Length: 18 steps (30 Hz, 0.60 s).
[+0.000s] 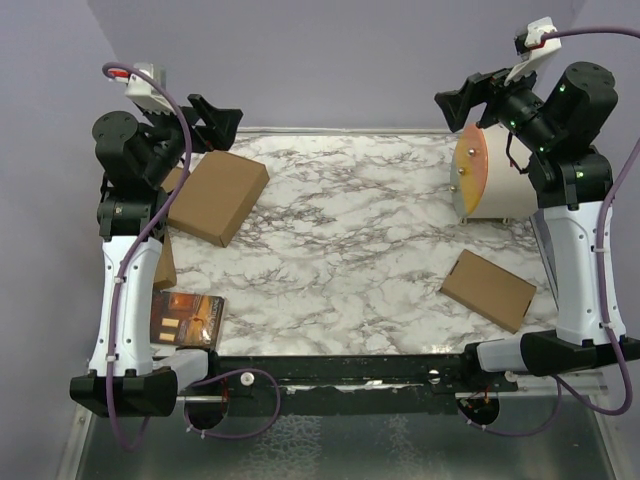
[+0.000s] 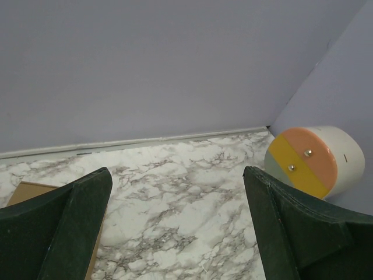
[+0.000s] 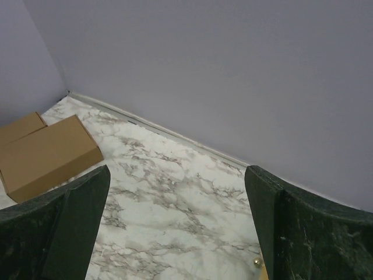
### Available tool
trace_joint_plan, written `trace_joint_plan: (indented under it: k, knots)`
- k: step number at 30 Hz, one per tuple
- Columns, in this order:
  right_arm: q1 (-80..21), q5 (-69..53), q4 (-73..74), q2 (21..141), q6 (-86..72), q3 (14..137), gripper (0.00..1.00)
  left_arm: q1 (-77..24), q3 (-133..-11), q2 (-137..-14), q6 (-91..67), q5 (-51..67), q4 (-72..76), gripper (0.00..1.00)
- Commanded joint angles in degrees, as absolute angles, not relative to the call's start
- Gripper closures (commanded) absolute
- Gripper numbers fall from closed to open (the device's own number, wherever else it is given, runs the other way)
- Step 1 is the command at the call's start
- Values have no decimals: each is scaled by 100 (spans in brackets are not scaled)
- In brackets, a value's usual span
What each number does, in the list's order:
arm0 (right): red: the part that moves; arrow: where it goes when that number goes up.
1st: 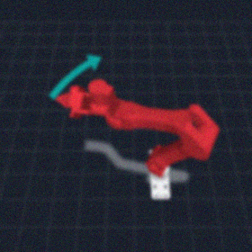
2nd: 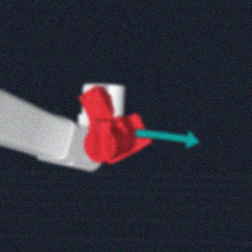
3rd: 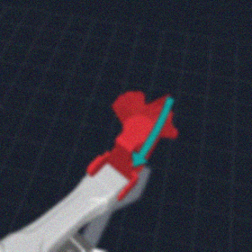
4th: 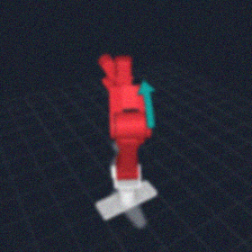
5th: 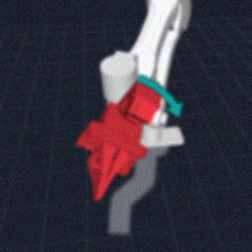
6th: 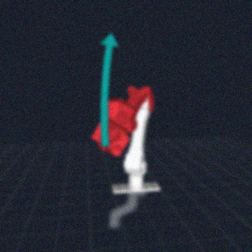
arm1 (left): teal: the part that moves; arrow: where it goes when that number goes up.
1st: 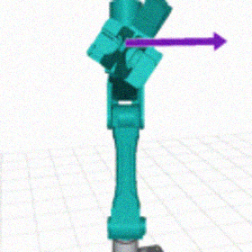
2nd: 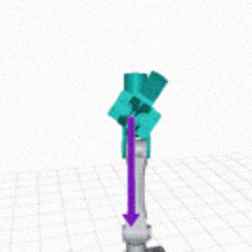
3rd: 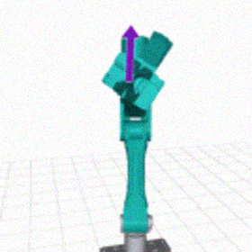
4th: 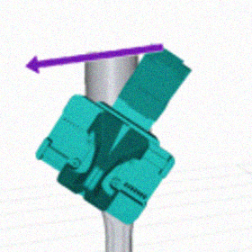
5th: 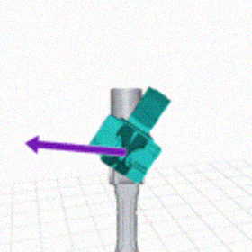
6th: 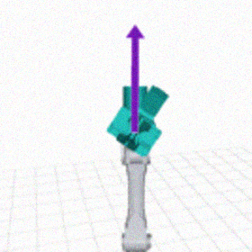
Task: Fold the paper box
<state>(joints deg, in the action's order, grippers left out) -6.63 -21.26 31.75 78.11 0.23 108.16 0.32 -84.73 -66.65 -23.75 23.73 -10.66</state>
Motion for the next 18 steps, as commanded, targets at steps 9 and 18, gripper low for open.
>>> trace_joint_plan:
  k: [9, 18]
  knots:
    - [-632, -1948, 3320, 7642, -144, 10810, 1, 62, -8390, -6541, -2178, 2620, -1222, 1]
    - [-603, -2049, 3219, 7564, -4, 10569, 1, 62, -8333, -6508, -2112, 2650, -1282, 1]
